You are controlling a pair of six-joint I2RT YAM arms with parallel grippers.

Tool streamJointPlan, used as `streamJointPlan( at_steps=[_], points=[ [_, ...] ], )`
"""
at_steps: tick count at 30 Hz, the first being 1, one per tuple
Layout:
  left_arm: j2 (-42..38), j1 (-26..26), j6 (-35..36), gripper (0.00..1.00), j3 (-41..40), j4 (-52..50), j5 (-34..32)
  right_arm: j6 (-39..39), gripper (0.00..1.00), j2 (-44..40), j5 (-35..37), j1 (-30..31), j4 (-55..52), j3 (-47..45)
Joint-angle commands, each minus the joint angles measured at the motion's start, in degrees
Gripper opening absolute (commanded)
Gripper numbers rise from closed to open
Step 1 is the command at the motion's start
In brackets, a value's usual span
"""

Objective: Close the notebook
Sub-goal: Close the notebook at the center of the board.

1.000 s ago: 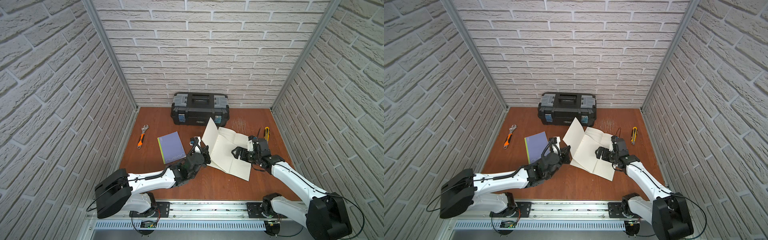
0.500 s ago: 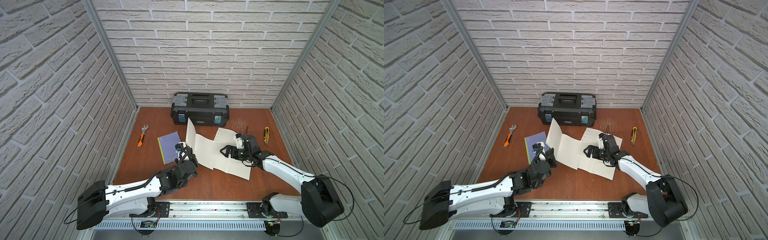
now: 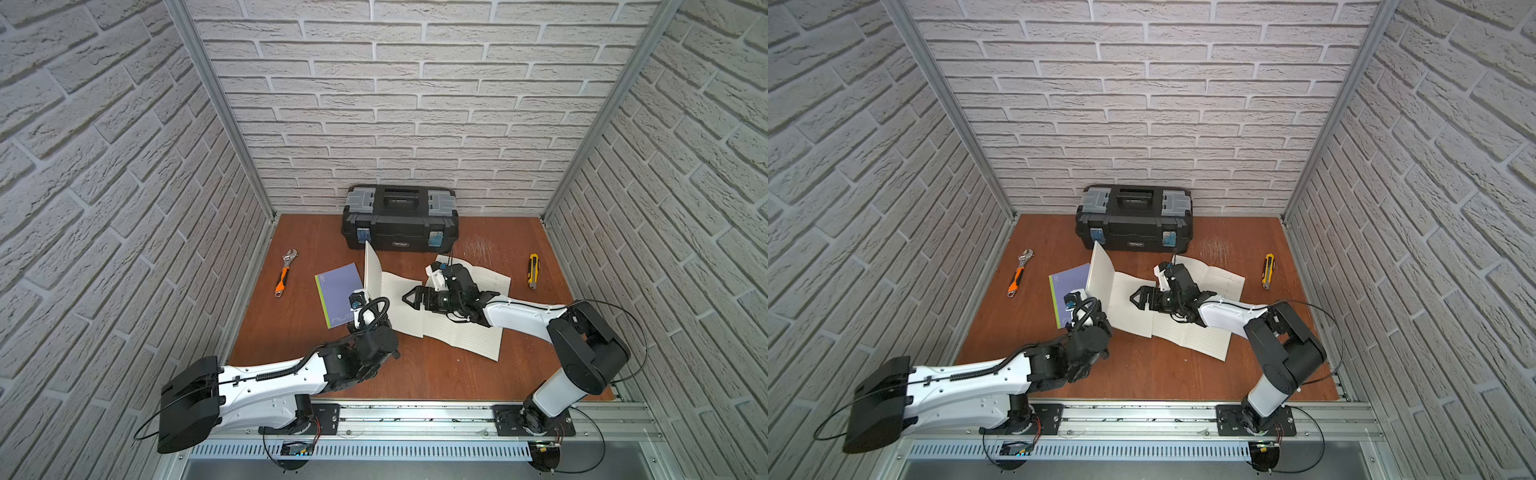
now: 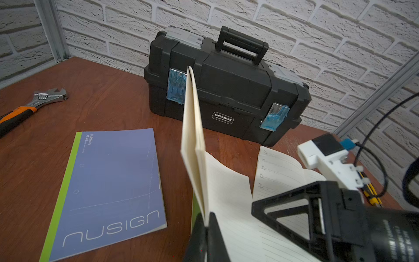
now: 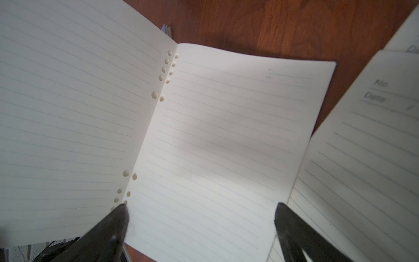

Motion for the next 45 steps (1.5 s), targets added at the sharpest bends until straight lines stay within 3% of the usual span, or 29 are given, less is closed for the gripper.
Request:
streamJointPlan(
  at_steps=[1,19,30,40,45],
  points=[
    [0.78,-0.42,-2.14,0.00,-1.48,1.19,-3.54,1.28,1.00,1.06,0.13,0.57,4.75,1.42],
    [4.35,-0.77,-3.65,0.00,-3.53,3.47,-1.45,1.73,1.00,8.74,0.90,1.36,7.23,2.48],
    [10.00,-0.77,5.67,0.00,-6.20,20.10,10.56,1.82,1.00,10.25,0.95,1.37,8.16,2.00],
    [13.25,-0.77,9.42,0.14,-6.19,26.26,18.41,1.30,1.00,10.39,1.08,1.37,7.86,2.03],
    [12.17,-0.77,10.94,0.31,-5.69,25.80,24.30,1.10,1.00,10.67,1.24,1.37,7.92,2.04]
  ],
)
